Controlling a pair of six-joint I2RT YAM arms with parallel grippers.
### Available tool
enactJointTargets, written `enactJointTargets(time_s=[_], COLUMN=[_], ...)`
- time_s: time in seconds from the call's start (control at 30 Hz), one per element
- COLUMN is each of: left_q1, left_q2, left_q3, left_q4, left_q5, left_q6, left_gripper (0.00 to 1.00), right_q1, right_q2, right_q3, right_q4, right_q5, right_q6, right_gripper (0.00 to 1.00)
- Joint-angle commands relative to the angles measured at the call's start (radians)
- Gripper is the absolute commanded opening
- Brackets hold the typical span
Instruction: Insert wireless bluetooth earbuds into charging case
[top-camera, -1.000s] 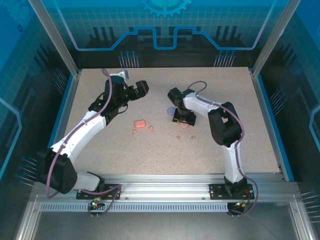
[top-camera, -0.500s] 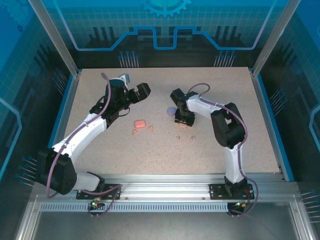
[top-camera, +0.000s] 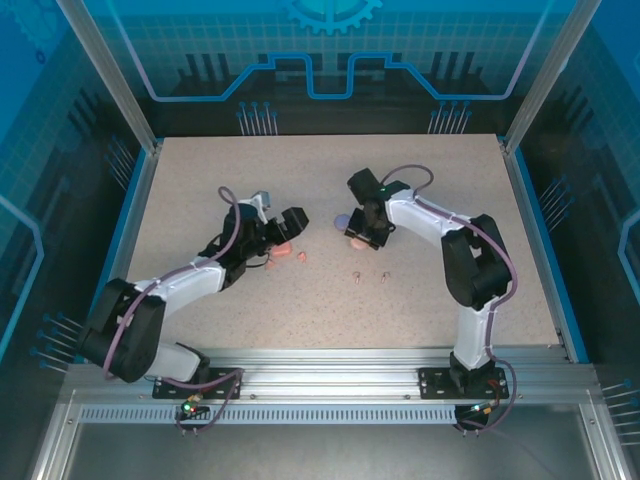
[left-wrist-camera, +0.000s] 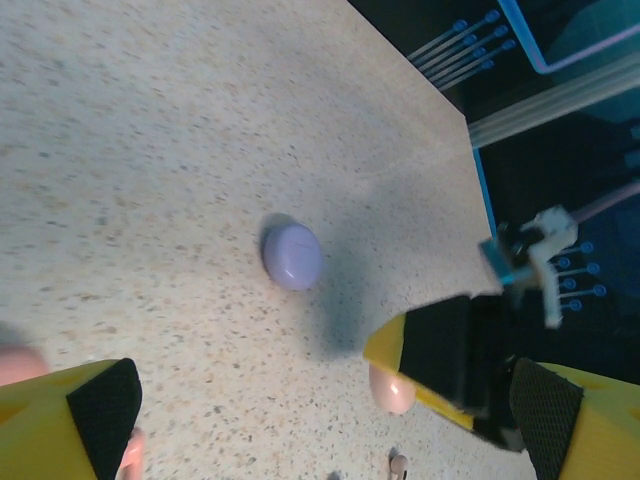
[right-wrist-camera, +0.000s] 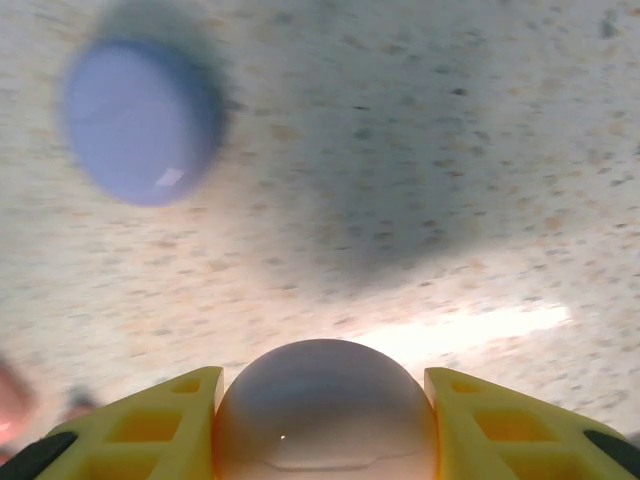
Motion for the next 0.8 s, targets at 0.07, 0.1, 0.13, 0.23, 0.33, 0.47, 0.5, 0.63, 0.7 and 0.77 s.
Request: enactJointTargets(time_s=[0.07, 0.1, 0.13, 0.23, 0.33, 0.47, 0.5, 0.63, 0.7, 0.77], left_q1=[-0.095, -0.11, -0.124, -0.159, -0.168, -0.169, -0.17, -0.172, -0.174, -0.178], left_q2=[0.115, 0.134, 0.15, 0.194, 0.234, 0.28, 0.29, 0.331, 0.351, 0.367], left_q3=[-0.026, -0.027, -0.028, -0.028, -0.025, -0.019, -0.016, 0.002, 0.013, 0.025], left_q4=[0.339, 0.373, 0.405, 0.475, 0.517, 0.565, 0.573, 0.591, 0.6, 0.604], left_q5=[-0.029, -0.038, -0.052, -0.095, -0.126, -0.128, -0.126, -0.116, -0.108, -0.108], left_q6=[0.022, 0.026, 0.032, 0.044, 0.03, 0.009, 0.005, -0.004, -0.013, -0.015], left_gripper=[0.94, 0.92, 0.89, 0.81, 0.7, 0.62, 0.61, 0.59, 0.58, 0.58], right_q1=[-0.003, -0.003, -0.003, -0.002, 0.004, 0.012, 0.014, 0.021, 0.023, 0.023], right_q2=[-0.03, -0.03, -0.031, -0.033, -0.04, -0.037, -0.037, -0.033, -0.031, -0.029], right_q3=[0.094, 0.097, 0.099, 0.096, 0.092, 0.113, 0.117, 0.126, 0.131, 0.137], right_q4=[0.019, 0.023, 0.023, 0.045, 0.056, 0.055, 0.054, 0.063, 0.063, 0.063], right_q5=[-0.088, -0.093, -0.097, -0.115, -0.118, -0.119, -0.121, -0.128, -0.128, -0.131], right_q6=[0.187, 0.21, 0.237, 0.307, 0.35, 0.364, 0.366, 0.375, 0.377, 0.374], right_gripper=[0.32, 0.32, 0.32, 0.32, 0.31, 0.31, 0.31, 0.31, 0.31, 0.31])
